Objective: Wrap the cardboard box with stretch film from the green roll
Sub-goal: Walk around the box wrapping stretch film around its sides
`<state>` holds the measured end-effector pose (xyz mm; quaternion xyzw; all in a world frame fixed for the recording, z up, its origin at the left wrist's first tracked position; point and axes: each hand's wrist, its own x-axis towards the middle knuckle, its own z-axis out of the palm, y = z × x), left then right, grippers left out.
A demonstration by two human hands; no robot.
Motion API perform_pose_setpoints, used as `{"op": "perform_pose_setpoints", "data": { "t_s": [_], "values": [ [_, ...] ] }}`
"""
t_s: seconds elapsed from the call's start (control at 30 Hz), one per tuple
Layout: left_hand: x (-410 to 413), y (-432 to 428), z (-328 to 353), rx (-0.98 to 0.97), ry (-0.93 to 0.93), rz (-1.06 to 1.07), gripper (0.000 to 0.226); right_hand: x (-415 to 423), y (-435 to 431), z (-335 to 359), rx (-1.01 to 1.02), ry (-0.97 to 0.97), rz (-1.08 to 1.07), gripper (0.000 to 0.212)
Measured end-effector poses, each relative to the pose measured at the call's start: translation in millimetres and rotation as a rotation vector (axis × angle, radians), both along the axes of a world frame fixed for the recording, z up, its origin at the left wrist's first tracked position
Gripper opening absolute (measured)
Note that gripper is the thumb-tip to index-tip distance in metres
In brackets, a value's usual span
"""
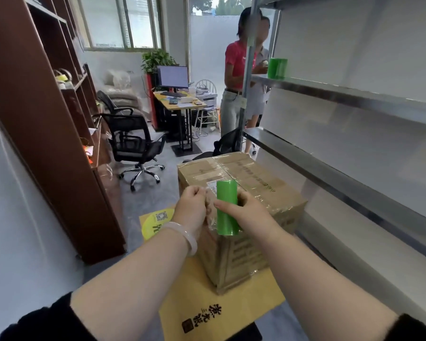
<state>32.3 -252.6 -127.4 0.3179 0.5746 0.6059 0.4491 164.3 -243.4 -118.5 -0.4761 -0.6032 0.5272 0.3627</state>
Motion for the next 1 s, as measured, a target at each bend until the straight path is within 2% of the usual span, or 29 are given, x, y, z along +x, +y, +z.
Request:
{"op": "perform_pose_setpoints", "data": {
  "t_s": [0.13,0.2,0.3,0.4,0.57,0.7,0.83,1.0],
  "values": [
    [-22.7,9.8,2.0,-0.056,-0.226,-0.076,0.023,-22.3,18.7,-11.6,-0.098,0.042,0.033,0.056],
    [-30.0,12.9,0.4,-0.071,-0.268,-0.149,0.027,-28.9,27.6,-15.3,-0.131,0.045,0.032,0.059],
    [-38.7,23.3,-11.9,-0.082,-0.164,-0.186,0.015,-37.7,35.2,-17.7,-0.144,0.058,-0.001,0.051],
    [-57.4,45.7,-32.4,-0.06,-0.043,-0.169,0.02,-56.2,40.5,-26.4,-0.116,0.02,-0.042,0.055],
    [-105.9,76.4,-65.4,-0.047,0.005,-0.308,0.022,-108.9,55.3,-44.0,-0.088,-0.029,-0.121,0.048],
    [-153.5,100.0,-84.9,-0.067,0.06,-0.447,0.022,-160.0,62.7,-66.8,-0.195,0.038,-0.249,0.057],
    [-183.9,124.0,-97.8,-0.113,0.138,-0.568,0.021,-190.2,73.9,-85.5,-0.275,0.032,-0.383,0.056],
    [-192.8,134.3,-113.3,-0.181,0.216,-0.672,0.034,-200.8,68.0,-100.5,-0.289,0.04,-0.468,0.056]
  ]
}}
